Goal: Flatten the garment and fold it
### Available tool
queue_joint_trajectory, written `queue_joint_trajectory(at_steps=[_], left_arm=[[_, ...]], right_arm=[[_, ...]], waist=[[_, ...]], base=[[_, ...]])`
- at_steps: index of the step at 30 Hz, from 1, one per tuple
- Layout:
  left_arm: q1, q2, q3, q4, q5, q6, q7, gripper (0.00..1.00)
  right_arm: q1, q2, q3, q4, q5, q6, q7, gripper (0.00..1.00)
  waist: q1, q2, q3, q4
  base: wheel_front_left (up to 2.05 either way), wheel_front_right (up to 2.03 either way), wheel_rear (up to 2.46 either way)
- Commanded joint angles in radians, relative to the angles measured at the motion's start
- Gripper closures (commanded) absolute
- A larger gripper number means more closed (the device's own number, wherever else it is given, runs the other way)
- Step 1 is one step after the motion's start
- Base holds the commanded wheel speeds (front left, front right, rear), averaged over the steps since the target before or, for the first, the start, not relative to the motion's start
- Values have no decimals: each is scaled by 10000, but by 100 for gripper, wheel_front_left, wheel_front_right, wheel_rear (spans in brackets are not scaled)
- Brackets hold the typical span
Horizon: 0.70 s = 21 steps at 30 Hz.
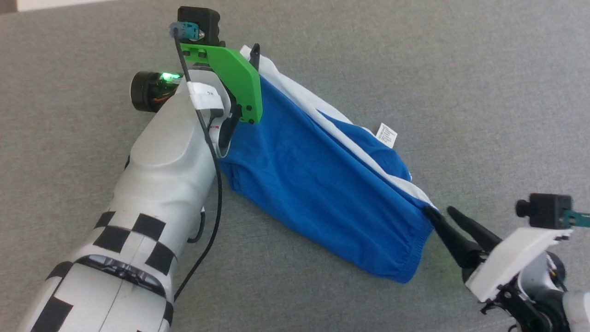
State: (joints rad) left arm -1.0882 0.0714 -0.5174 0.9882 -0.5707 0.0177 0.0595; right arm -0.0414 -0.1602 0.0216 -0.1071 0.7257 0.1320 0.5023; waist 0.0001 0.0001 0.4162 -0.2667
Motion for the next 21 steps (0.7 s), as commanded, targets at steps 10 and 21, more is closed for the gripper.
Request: queue_joint_trajectory(at_steps=[10, 21], left_arm=[[1339, 1274, -267, -2200, 541, -668, -2810, 0], [6692, 2444, 1285, -8201, 1141, 1379, -3210, 0]], right_arm=[[1419, 875, -999, -1720, -3752, -13, 1013, 0], [1647, 1097, -699, -1422, -4156, -13, 2226, 0]], waist=[[-1, -1, -1620, 762], [-1, -1, -2005, 1431]], base=[[0, 0, 0], [0, 0, 0]])
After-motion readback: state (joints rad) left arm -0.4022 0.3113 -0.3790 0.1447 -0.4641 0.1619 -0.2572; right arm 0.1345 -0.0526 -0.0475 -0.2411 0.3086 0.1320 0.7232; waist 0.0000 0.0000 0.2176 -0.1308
